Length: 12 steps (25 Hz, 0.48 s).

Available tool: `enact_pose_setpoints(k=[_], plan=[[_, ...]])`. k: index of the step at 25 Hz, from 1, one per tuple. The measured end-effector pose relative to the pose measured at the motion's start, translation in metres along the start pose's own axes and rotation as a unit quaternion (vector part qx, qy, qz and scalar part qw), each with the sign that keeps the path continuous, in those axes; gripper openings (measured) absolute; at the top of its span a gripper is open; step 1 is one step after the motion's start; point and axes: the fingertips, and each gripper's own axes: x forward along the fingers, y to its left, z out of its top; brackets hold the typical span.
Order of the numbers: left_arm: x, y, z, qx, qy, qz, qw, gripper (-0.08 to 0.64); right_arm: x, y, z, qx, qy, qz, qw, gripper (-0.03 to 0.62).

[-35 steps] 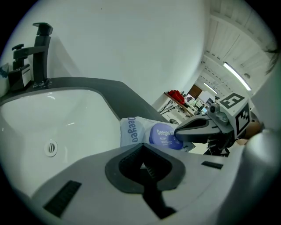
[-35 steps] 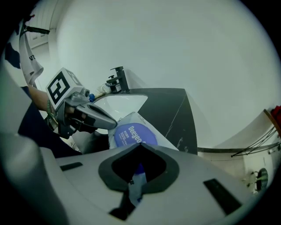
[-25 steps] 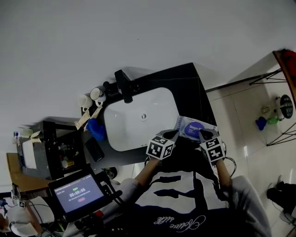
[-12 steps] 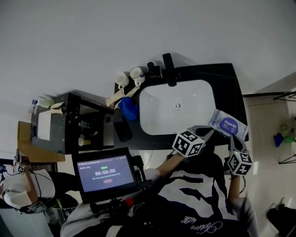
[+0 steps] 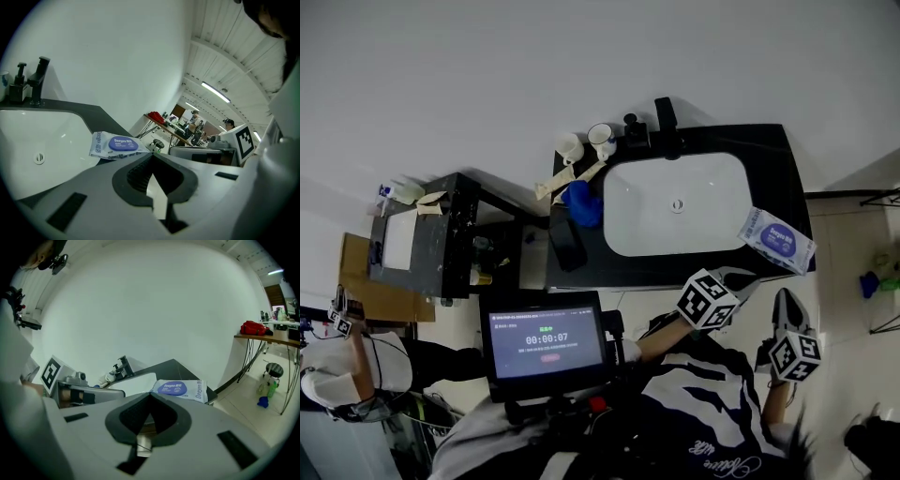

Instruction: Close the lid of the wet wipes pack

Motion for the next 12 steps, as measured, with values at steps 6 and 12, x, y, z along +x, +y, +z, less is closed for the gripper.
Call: enact_pose_setpoints(k=[6, 12], plan=[[-0.005, -0.051, -0.019, 0.006, -0.018, 0.014, 0.9997, 0.0, -0.055, 0.002, -0.017, 0.0, -0.015, 0.018, 1.0, -0.002], [-0.021, -0.115, -0.051, -0.017, -0.06, 0.047, 0.997, 0.0, -0.128, 0.005, -0.044, 0.003, -0.035, 0.042, 0.998, -0.002]])
